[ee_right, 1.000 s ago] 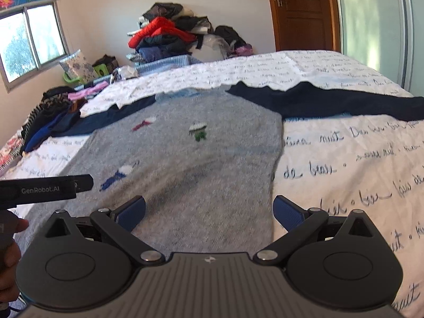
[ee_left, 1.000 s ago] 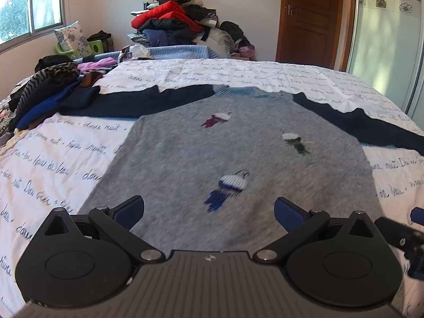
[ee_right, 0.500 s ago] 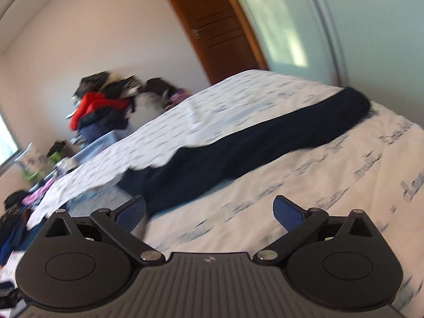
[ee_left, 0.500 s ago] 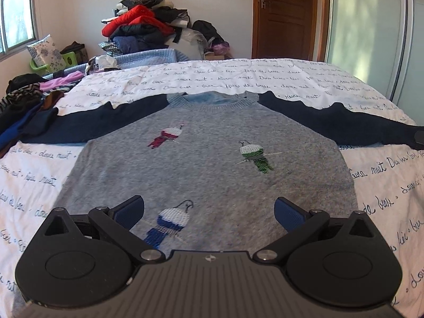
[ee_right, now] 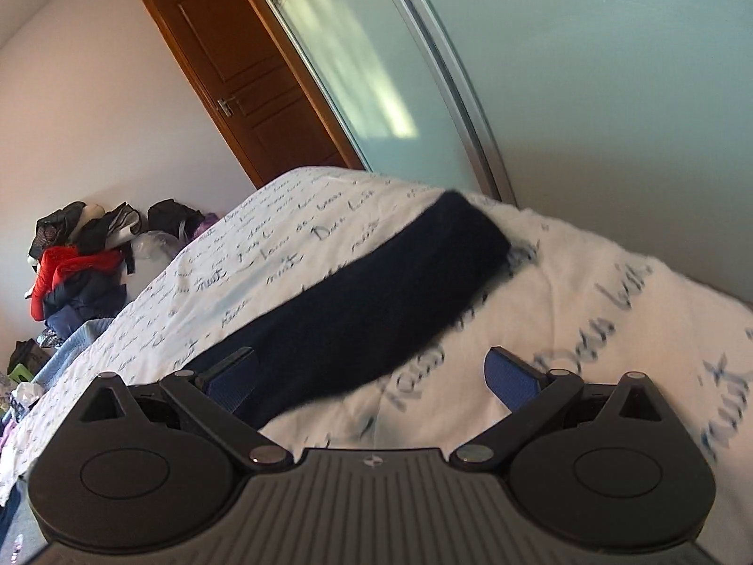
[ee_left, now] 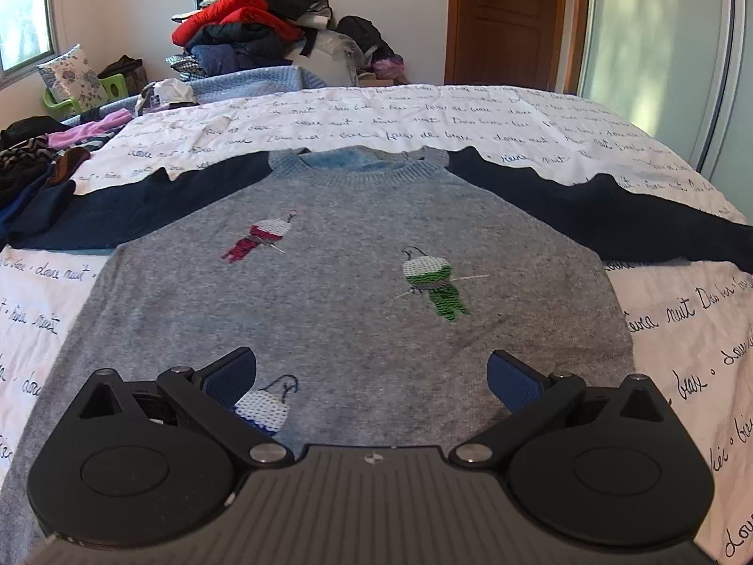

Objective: Fold small clothes
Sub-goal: 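Grasp the navy sleeve cuff with the right gripper, then carry the navy sleeve across the sweater body with the right gripper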

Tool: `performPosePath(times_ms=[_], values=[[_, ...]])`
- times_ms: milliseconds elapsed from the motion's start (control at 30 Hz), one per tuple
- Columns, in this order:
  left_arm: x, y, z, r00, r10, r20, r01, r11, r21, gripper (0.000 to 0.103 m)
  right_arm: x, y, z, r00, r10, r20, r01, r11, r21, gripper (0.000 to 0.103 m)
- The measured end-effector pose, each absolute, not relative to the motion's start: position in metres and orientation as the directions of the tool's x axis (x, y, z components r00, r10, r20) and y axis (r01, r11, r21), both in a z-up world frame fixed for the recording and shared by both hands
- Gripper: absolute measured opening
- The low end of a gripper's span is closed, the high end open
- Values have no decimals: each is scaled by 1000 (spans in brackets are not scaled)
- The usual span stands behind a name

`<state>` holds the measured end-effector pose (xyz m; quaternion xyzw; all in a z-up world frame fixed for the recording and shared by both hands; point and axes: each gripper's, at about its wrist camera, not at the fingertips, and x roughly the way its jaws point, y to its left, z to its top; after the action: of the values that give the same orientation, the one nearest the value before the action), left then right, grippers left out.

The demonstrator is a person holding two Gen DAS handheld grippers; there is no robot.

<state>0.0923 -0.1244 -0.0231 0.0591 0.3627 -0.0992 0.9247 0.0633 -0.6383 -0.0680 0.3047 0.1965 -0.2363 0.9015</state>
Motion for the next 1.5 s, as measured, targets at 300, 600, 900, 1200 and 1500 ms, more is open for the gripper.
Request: performPosePath(times_ms=[300, 600, 900, 1200, 1500], values=[[99, -133, -23, 714, -134, -687, 238, 970, 58, 103, 97, -697, -85, 847, -311, -431, 527, 598, 604, 103], [112, -126, -26, 709, -111, -697, 215, 975, 63, 103, 109, -718, -91, 830, -330, -449, 556, 547, 626, 41], [116, -121, -29, 711, -114, -693, 215, 975, 60, 103, 100, -711, -82, 850, -326, -413, 526, 547, 651, 9], [121, -103, -27, 721, -99, -686, 178, 983, 45, 103, 135, -635, -29, 925, -213, -314, 362, 746, 559, 9], [136, -85, -28, 733, -3, -680, 96, 990, 100, 103, 165, -541, -2, 960, -19, -278, 168, 837, 521, 9]])
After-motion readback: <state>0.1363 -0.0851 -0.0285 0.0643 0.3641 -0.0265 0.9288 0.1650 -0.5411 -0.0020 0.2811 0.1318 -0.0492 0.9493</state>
